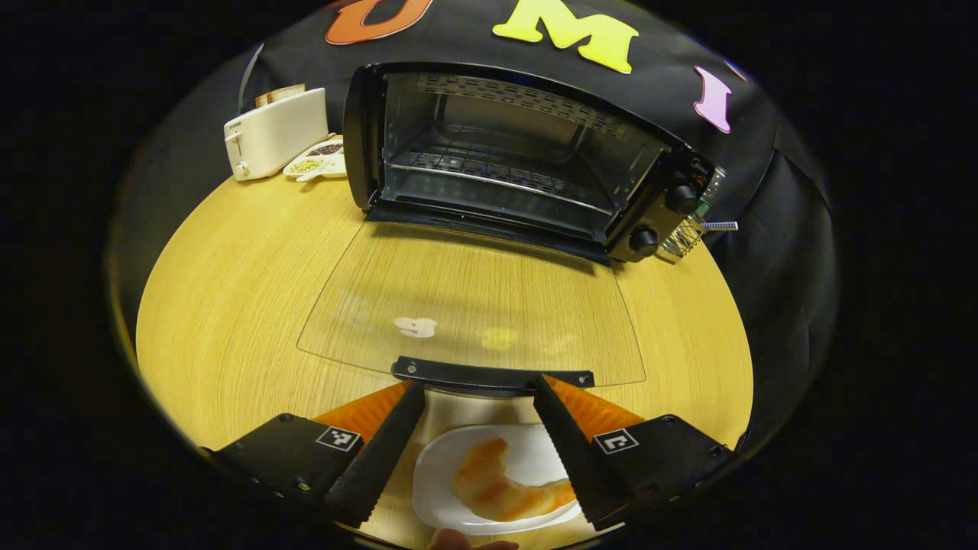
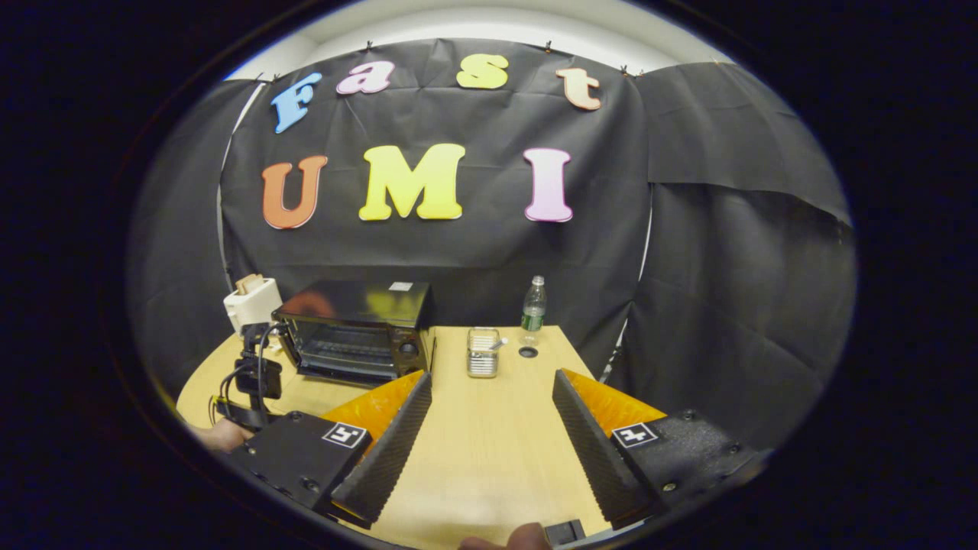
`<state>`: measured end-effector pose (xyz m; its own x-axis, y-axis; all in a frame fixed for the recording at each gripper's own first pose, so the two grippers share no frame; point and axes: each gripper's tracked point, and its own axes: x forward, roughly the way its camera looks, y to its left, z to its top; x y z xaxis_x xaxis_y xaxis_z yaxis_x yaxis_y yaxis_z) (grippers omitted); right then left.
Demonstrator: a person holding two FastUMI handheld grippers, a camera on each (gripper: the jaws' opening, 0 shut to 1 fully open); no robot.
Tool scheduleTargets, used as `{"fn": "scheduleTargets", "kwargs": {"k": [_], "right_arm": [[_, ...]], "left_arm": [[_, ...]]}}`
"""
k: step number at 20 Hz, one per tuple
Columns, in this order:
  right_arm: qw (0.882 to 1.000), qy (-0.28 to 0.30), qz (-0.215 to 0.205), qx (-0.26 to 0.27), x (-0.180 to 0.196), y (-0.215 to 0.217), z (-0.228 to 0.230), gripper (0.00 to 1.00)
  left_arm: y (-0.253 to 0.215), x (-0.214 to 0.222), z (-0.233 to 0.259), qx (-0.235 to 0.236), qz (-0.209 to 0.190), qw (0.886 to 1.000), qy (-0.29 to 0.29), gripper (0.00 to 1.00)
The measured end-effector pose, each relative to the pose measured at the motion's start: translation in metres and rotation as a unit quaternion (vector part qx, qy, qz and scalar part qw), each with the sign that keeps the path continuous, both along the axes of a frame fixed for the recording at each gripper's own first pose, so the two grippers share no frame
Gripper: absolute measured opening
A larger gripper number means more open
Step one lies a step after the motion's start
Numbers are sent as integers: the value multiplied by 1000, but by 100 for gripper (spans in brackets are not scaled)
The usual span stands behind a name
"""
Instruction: Open the electric oven with the left hand, put the food in, and close the electric oven.
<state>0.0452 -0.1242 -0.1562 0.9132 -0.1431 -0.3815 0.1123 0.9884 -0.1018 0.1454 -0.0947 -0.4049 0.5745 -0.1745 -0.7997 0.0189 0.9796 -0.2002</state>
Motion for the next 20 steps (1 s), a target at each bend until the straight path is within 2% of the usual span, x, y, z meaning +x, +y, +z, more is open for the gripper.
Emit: {"fn": "scheduleTargets", "kwargs": {"k": [3, 6, 10, 13, 16, 20], "right_arm": [[1000, 19, 17, 9, -7, 19, -8, 100], [998, 41, 43, 20, -13, 42, -24, 100], [989, 95, 110, 35, -17, 91, -61, 100], [971, 152, 177, 44, -25, 131, -102, 100], [947, 213, 240, 29, -29, 166, -150, 100], [909, 279, 309, 15, -37, 211, -210, 100]], "left_arm": [[1, -7, 4, -12, -7, 1000, 14, 94], [10, -19, 23, -25, -8, 1000, 1, 95], [42, -39, 58, -24, 4, 999, -43, 94], [74, -59, 89, -1, 8, 996, -85, 94], [99, -77, 127, 33, -2, 990, -137, 94], [121, -97, 182, 49, 15, 978, -204, 94]]}}
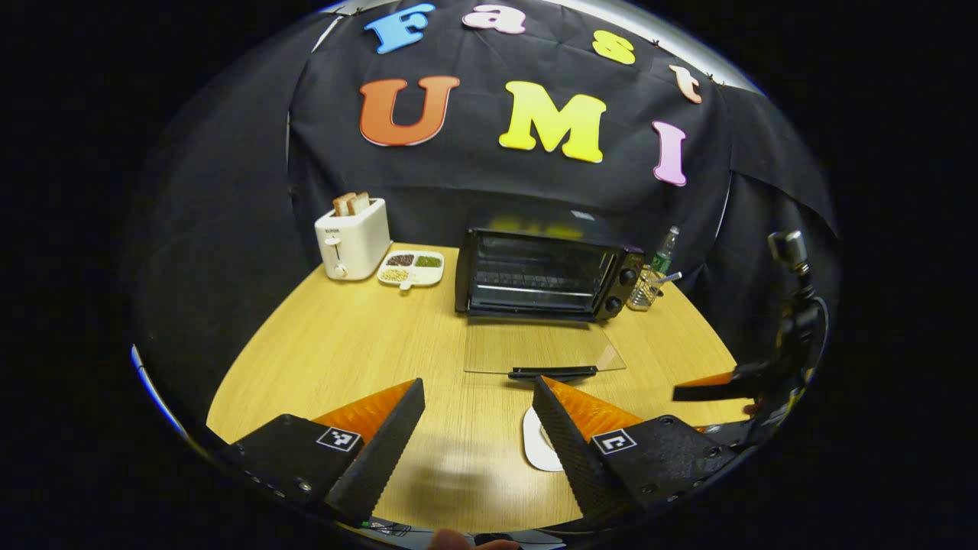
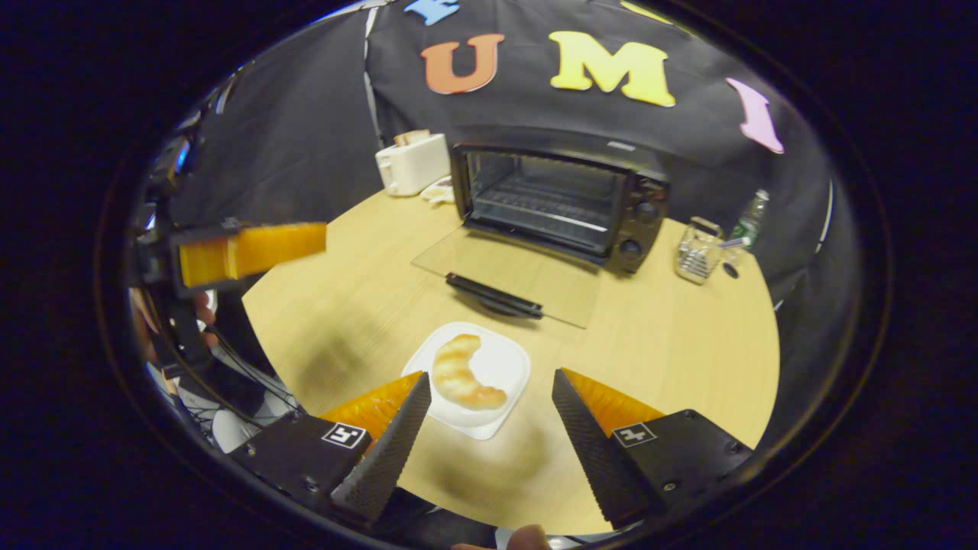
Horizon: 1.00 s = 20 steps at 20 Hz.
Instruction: Open the electric oven with the left hand, put the food in, and close the electric oven.
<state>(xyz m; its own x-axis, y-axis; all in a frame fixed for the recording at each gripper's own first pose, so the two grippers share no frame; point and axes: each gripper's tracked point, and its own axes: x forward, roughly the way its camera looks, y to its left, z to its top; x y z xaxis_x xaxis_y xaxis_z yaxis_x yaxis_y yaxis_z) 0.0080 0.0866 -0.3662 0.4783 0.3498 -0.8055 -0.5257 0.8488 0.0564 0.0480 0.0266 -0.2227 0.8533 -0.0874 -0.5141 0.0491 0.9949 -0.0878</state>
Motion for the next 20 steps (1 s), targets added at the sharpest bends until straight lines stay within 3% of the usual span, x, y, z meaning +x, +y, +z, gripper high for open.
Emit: {"fn": "scheduleTargets", "kwargs": {"k": [3, 4, 5, 7, 8, 9, 10, 13, 15, 20], "right_arm": [[998, 40, 46, -13, 3, 21, -41, 97], [997, 44, 58, -25, 3, 22, -50, 95], [996, 49, 69, -39, 5, 23, -61, 100], [992, 56, 93, -61, 8, 27, -80, 92], [991, 56, 104, -67, 11, 29, -86, 95], [989, 58, 115, -74, 13, 31, -91, 91], [987, 62, 123, -79, 14, 31, -96, 93], [982, 64, 149, -93, 17, 36, -105, 82], [980, 69, 160, -99, 14, 38, -105, 63], [985, 57, 150, -61, 17, 44, -73, 48]], "left_arm": [[17, -20, 29, 5, 27, 999, -26, 94], [25, -27, 34, 6, 39, 999, -29, 94], [31, -33, 40, 8, 50, 998, -32, 94], [42, -45, 47, 11, 73, 997, -36, 94], [46, -50, 49, 12, 84, 996, -36, 94], [51, -54, 50, 9, 96, 995, -37, 94], [54, -57, 49, 2, 109, 993, -35, 94], [58, -57, 43, -19, 149, 988, -25, 94], [54, -58, 42, -28, 160, 986, -26, 94], [40, -50, 45, -21, 151, 988, -33, 94]]}}
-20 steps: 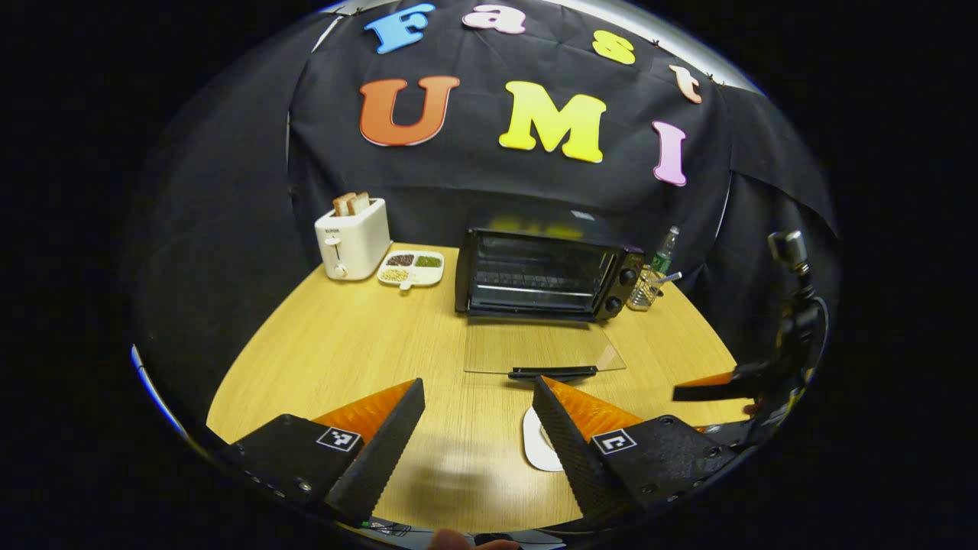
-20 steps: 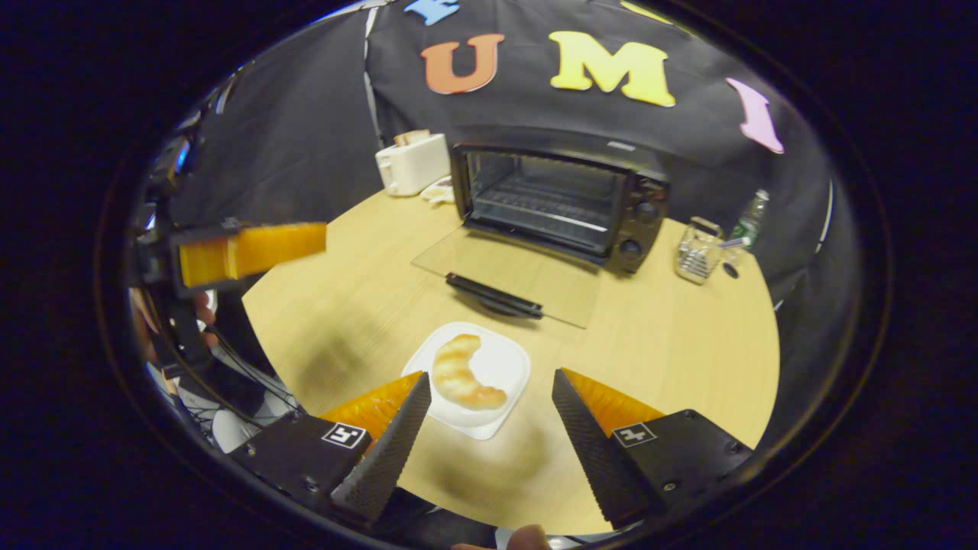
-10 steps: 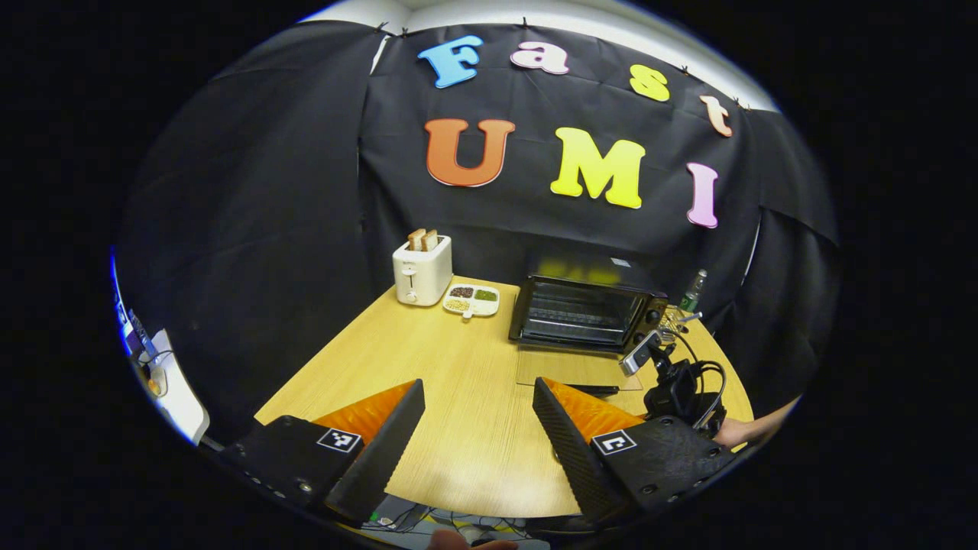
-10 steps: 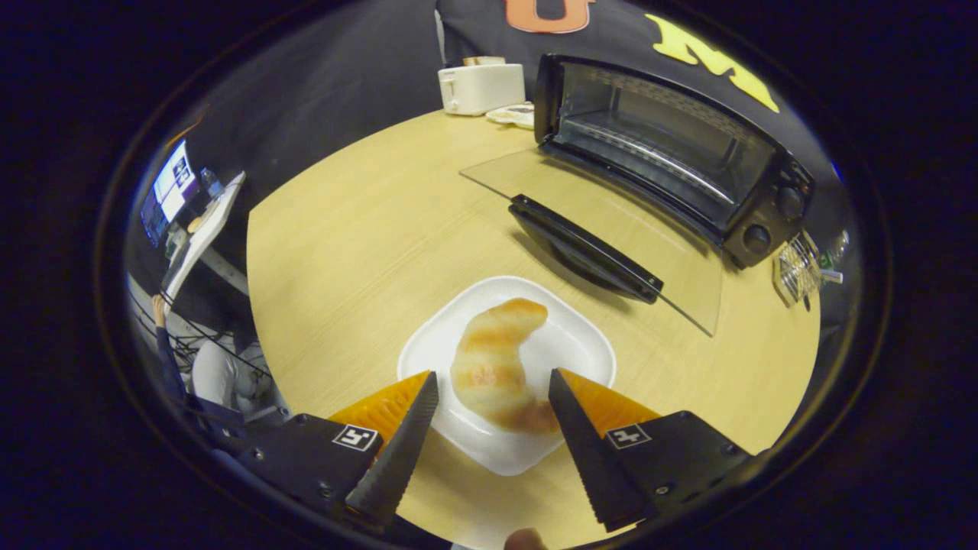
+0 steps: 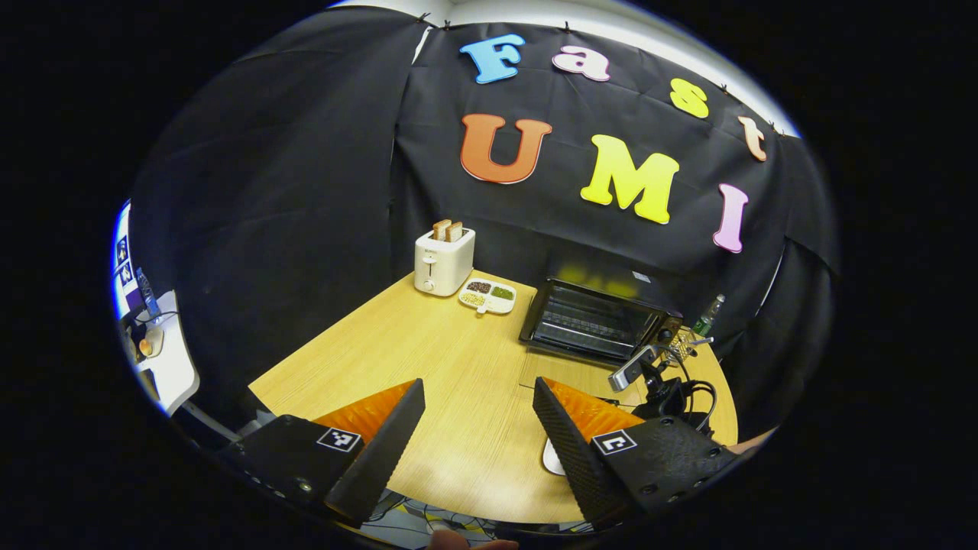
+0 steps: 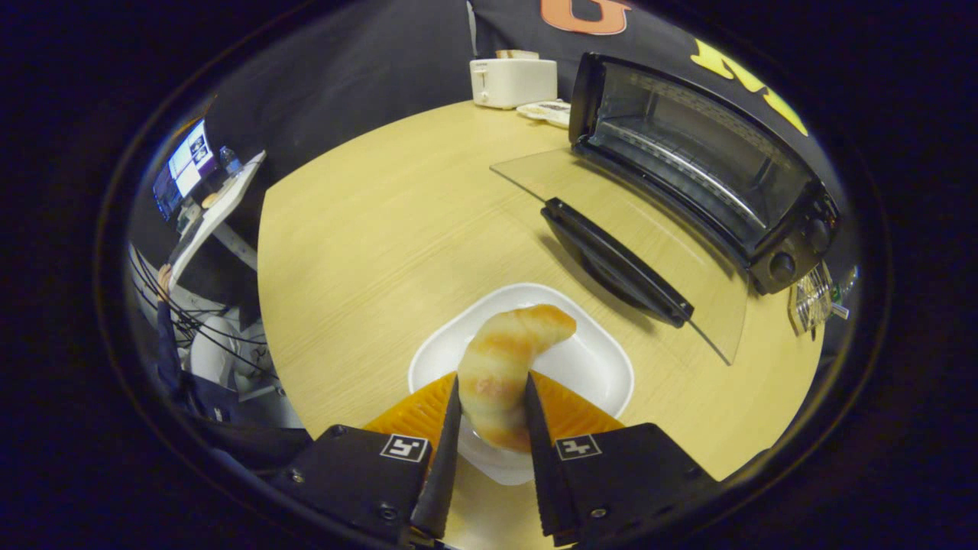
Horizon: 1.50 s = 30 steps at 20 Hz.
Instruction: Open the electric oven with the left hand, put the food in, and close the electric oven.
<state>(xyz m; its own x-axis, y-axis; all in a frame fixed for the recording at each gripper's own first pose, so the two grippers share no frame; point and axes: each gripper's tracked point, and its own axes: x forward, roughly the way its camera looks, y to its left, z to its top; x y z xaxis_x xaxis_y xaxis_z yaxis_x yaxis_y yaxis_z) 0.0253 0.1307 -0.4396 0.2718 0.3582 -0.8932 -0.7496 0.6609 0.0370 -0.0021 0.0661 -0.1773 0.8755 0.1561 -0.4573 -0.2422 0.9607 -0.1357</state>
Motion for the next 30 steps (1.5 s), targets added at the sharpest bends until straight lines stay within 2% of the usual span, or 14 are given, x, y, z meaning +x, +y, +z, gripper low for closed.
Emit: {"fn": "scheduleTargets", "kwargs": {"k": [3, 6, 11, 14, 16, 18, 22, 30], "right_arm": [[999, -35, -20, 29, 24, 0, 42, 44], [994, -90, -40, 45, 67, -5, 78, 41], [984, -162, -62, 52, 141, -18, 103, 41], [977, -183, -88, 62, 176, -26, 106, 44], [972, -193, -112, 68, 199, -26, 98, 41], [966, -209, -131, 72, 223, -23, 92, 43], [957, -245, -139, 72, 267, -12, 81, 41], [943, -262, -181, 93, 332, -3, 74, 41]], "left_arm": [[-9, 9, 4, 6, -14, 1000, -4, 94], [-18, 23, 8, 2, -23, 1000, -11, 94], [-27, 37, 2, -1, -24, 1000, -3, 94], [-31, 46, 1, 3, -20, 1000, 3, 94], [-37, 52, 1, 1, -21, 1000, 9, 94], [-44, 56, 2, 4, -27, 1000, 15, 94], [-51, 66, -3, 13, -37, 999, 25, 94], [-62, 70, -13, 12, -25, 999, 46, 94]]}}
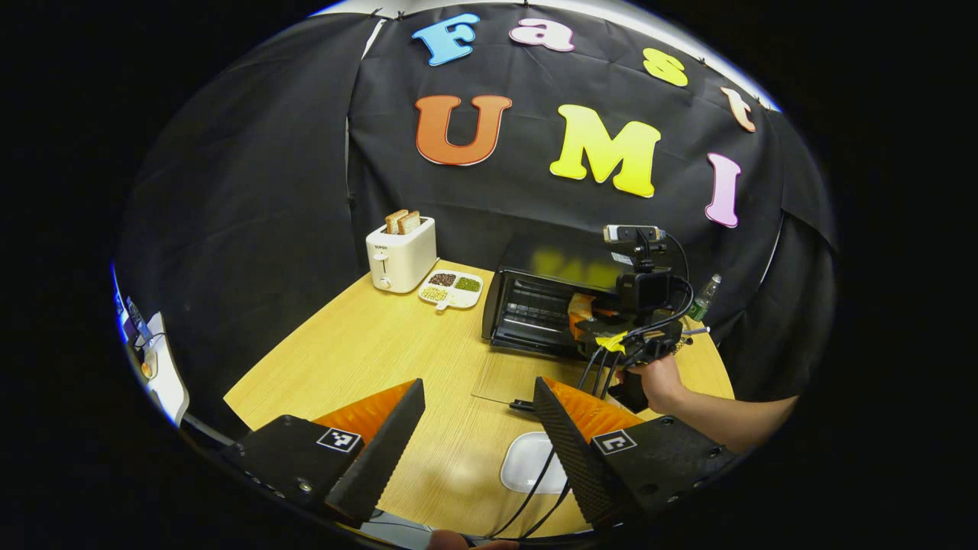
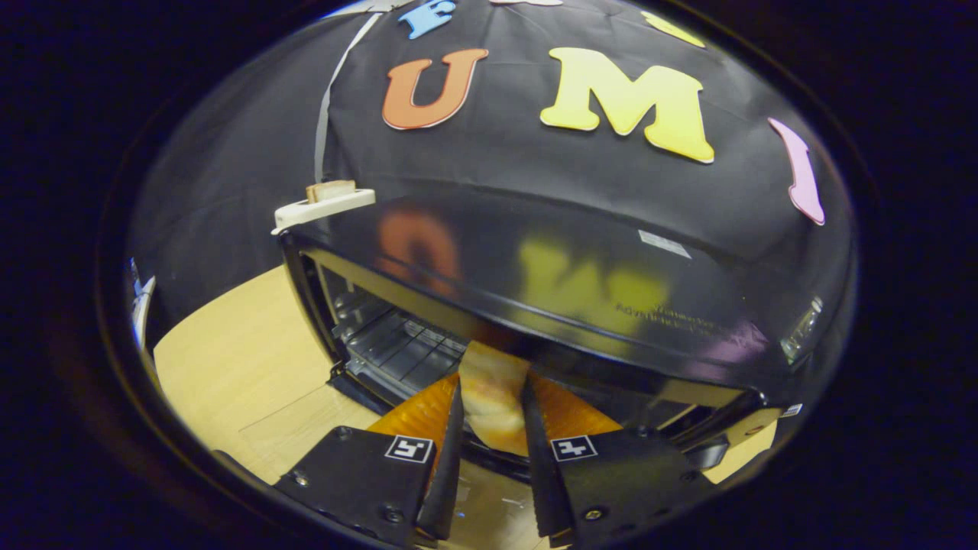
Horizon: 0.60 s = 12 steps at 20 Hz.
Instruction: Open the electric oven with the left hand, put the food in, and close the electric oven.
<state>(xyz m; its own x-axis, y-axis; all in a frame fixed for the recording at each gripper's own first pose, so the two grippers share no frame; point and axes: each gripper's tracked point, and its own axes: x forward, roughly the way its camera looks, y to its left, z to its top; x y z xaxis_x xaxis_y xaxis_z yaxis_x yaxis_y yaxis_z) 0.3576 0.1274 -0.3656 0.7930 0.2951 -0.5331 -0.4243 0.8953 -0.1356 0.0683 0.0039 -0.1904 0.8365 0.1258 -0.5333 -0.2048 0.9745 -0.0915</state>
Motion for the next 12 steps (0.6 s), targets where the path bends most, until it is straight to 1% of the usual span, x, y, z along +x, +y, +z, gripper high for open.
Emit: {"fn": "scheduleTargets", "kwargs": {"k": [6, 8, 12], "right_arm": [[1000, -12, -9, 10, 15, 5, -14, 46], [1000, -10, -9, 15, 14, 3, -19, 44], [999, 12, -14, 30, 8, 1, -20, 78]], "left_arm": [[3, 0, -1, 7, 14, 1000, 4, 94], [3, -1, -1, 8, 15, 1000, 4, 94], [-5, -9, 3, 10, 17, 1000, -1, 94]]}}
